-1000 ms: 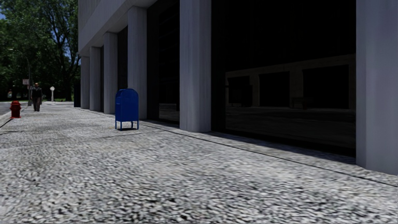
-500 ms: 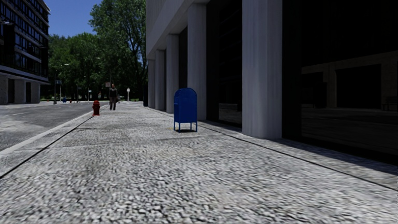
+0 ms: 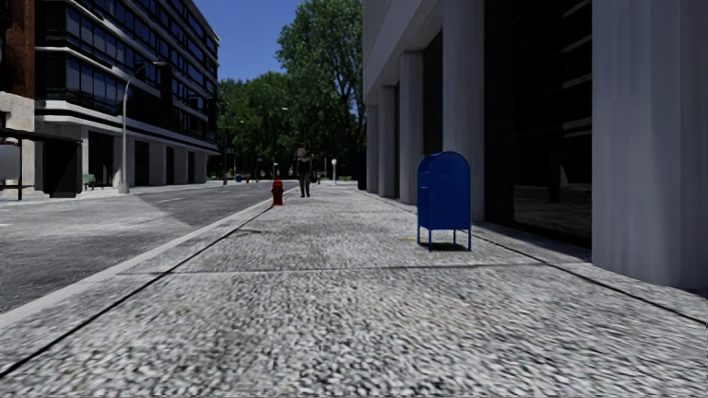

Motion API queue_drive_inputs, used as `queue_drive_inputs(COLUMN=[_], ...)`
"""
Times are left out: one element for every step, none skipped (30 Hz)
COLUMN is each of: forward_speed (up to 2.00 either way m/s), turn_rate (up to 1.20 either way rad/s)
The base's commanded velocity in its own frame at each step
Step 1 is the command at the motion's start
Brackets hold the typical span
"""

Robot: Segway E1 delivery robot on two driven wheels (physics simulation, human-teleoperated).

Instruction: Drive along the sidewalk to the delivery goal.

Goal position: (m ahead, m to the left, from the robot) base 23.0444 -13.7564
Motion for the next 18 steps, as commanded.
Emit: queue_drive_inputs(forward_speed=[2.0, 2.0, 2.0, 2.0, 2.0, 2.0, 2.0, 2.0, 2.0, 2.0, 2.0, 2.0, 2.0, 2.0, 2.0, 2.0, 2.0, 2.0], turn_rate=[0.41, 0.38, 0.38, 0.38, 0.34, 0.0, 0.0, 0.0, 0.0, 0.0, 0.0, 0.0, 0.0, 0.0, 0.0, 0.0, 0.0, 0.0])
